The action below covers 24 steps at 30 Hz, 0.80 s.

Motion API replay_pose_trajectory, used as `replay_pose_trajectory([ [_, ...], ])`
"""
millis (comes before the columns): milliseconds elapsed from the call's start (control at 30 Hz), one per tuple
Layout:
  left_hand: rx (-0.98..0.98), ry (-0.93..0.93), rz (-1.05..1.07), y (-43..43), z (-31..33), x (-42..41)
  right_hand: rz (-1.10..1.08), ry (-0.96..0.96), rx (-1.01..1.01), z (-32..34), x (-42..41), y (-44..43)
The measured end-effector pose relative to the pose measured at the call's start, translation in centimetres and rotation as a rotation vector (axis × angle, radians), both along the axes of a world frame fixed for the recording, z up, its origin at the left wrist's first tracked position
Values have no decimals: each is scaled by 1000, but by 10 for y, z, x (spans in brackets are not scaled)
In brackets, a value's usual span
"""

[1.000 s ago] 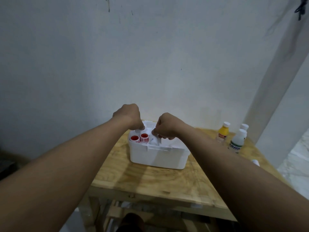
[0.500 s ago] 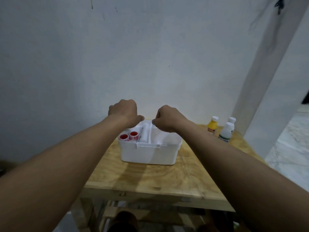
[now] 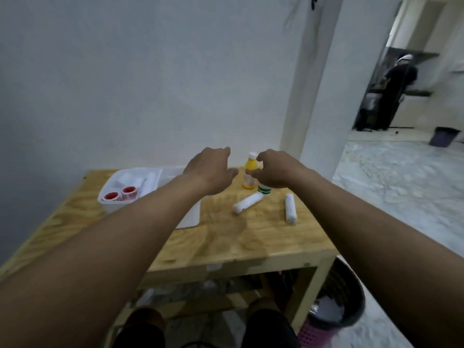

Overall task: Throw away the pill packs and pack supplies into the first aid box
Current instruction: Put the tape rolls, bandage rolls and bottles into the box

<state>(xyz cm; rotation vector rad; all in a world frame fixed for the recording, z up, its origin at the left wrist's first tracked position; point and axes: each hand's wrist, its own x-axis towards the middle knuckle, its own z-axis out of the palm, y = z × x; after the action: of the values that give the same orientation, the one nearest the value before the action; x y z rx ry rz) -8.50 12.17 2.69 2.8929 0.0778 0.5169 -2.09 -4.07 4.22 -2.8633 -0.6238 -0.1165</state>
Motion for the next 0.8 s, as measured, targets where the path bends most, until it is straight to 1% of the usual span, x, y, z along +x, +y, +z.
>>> replay_pose_trajectory([
  [267, 9, 140, -117, -51, -39, 25, -83, 71, -12, -35, 8, -57],
  [433, 96, 222, -73, -60, -64, 39, -128, 108, -57, -62, 21, -68],
  [567, 76, 259, -37, -61, -77, 49, -133, 131, -78, -79, 27, -68],
  [633, 117, 250, -16, -62, -82, 50, -132, 124, -87, -85, 29, -69],
  [733, 177, 184, 1, -62, -86, 50, -141, 114, -77, -89, 31, -69],
  [800, 161, 147, 11, -63, -87, 51, -138, 113, -55, -90, 31, -71],
])
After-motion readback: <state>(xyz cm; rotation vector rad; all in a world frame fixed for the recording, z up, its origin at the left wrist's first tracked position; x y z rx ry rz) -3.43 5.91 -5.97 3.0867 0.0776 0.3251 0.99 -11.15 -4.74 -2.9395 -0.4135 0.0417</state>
